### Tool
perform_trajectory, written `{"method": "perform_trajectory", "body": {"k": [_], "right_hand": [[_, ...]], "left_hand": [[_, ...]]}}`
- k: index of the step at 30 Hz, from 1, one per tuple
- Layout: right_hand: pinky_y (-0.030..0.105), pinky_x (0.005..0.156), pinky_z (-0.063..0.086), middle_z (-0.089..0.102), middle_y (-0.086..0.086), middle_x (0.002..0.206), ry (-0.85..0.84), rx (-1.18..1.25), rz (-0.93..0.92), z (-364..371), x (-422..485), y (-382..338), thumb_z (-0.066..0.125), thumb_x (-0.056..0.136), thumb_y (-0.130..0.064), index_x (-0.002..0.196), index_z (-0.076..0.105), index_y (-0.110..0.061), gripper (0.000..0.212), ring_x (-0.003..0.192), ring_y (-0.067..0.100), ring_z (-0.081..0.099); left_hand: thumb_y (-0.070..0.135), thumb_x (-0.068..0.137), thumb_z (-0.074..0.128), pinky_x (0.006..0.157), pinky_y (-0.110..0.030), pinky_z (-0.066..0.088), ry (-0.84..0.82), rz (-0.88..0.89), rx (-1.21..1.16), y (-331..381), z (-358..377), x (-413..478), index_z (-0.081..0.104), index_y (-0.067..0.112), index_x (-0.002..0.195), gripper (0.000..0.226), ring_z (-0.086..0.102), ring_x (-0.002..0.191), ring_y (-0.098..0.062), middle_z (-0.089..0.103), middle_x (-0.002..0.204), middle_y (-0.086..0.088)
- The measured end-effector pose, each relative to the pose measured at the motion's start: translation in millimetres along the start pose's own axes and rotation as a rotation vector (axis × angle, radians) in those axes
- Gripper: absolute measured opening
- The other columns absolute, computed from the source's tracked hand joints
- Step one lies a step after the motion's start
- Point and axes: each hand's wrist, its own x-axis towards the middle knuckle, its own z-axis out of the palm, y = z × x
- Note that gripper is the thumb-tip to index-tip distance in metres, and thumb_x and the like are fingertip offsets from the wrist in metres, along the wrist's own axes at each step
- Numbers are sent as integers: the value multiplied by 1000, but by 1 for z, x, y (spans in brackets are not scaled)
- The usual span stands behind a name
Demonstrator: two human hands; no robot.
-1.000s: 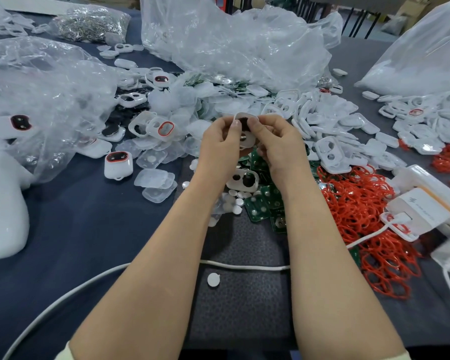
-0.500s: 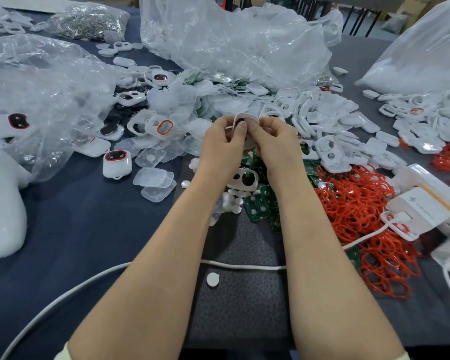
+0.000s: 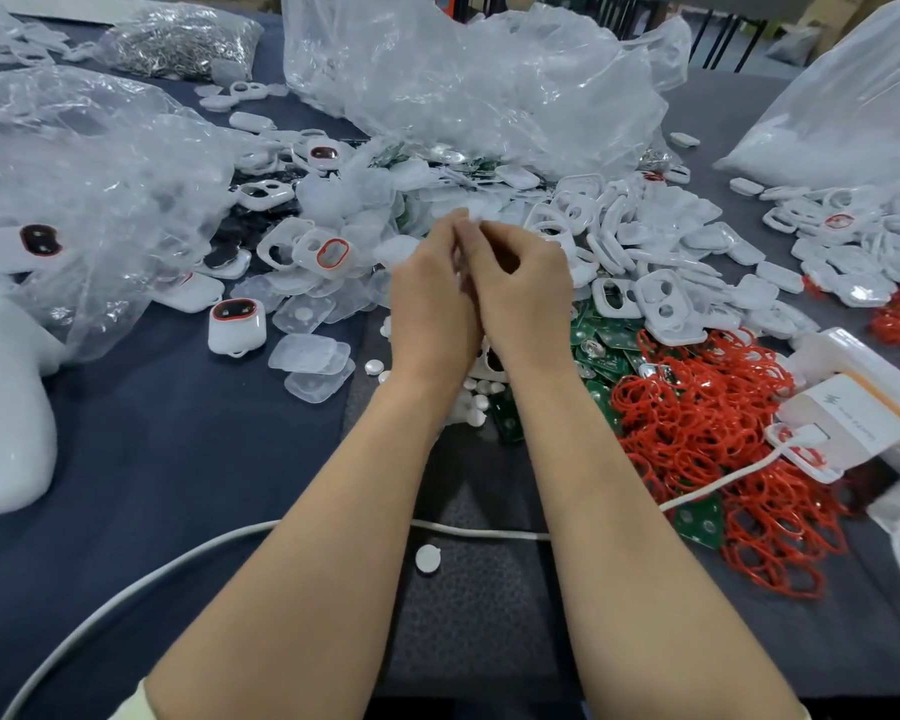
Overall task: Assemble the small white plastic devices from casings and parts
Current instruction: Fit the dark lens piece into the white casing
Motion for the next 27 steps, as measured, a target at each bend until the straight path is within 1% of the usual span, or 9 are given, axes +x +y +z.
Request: {"method": "perform_trajectory", "body": {"k": [1, 3, 5, 7, 10, 14, 17, 22, 27], "right_hand": [[22, 76, 52, 70, -3, 78, -13, 90, 66, -2, 2, 1, 61, 93, -23, 94, 74, -8, 19, 76, 8, 64], [31, 81, 54, 66, -1, 72, -11, 312, 201, -8, 6, 6, 58, 94, -15, 90, 71, -6, 17, 75, 13, 63], [33, 78, 53, 63, 1, 70, -14, 472, 303, -14, 10, 11, 55, 96, -10, 86, 68, -4, 18, 74, 16, 60], [28, 73, 51, 62, 5, 76, -54, 608, 392, -18, 14, 14, 51, 97, -9, 88, 66, -3, 18, 76, 17, 58], [25, 72, 51, 65, 7, 82, -87, 759, 520, -25, 21, 18, 52, 97, -10, 90, 66, -6, 16, 79, 17, 59], [17, 60, 54, 69, 3, 72, -123, 890, 587, -32, 23, 22, 59, 92, -12, 79, 70, -10, 17, 66, 10, 63], [19, 61, 55, 69, 3, 71, -149, 961, 596, -35, 23, 24, 61, 90, -13, 66, 75, -13, 28, 63, 9, 65], [24, 69, 57, 68, 6, 83, -166, 1013, 639, -36, 23, 26, 60, 92, -16, 94, 67, -7, 11, 74, 14, 65], [25, 70, 56, 69, 5, 80, -137, 978, 618, -32, 21, 22, 61, 91, -14, 92, 66, -7, 8, 75, 15, 64]], "left_hand": [[11, 97, 51, 88, -20, 50, -55, 11, 5, 2, 1, -1, 60, 7, 122, 27, 63, 98, -8, 69, 106, -1], [4, 93, 54, 103, -15, 38, -144, 58, 52, 3, 4, -2, 50, 5, 135, 43, 51, 123, -12, 57, 131, -6], [-1, 90, 51, 106, -13, 31, -194, 65, 41, 6, 6, -2, 45, 5, 140, 50, 44, 127, -9, 50, 138, -6], [-1, 92, 46, 105, -16, 35, -193, 12, -34, 7, 4, -1, 49, 7, 137, 46, 47, 122, -7, 55, 134, -4], [-1, 93, 39, 106, -22, 39, -146, -126, -127, 6, 1, 2, 52, 8, 136, 46, 53, 121, -10, 60, 130, -3], [-5, 91, 37, 105, -33, 45, -78, -161, -242, 9, -1, 2, 60, 4, 125, 42, 59, 116, -16, 65, 120, -7], [-6, 90, 37, 102, -35, 47, -44, -152, -272, 12, -2, 1, 63, 3, 120, 41, 61, 112, -17, 68, 115, -7], [-5, 90, 38, 99, -37, 49, -17, -139, -293, 13, -1, -1, 65, 1, 117, 39, 64, 108, -17, 69, 111, -9], [0, 93, 42, 95, -28, 51, -8, -134, -279, 13, -1, -2, 67, 4, 115, 34, 64, 103, -12, 70, 106, -4]]}}
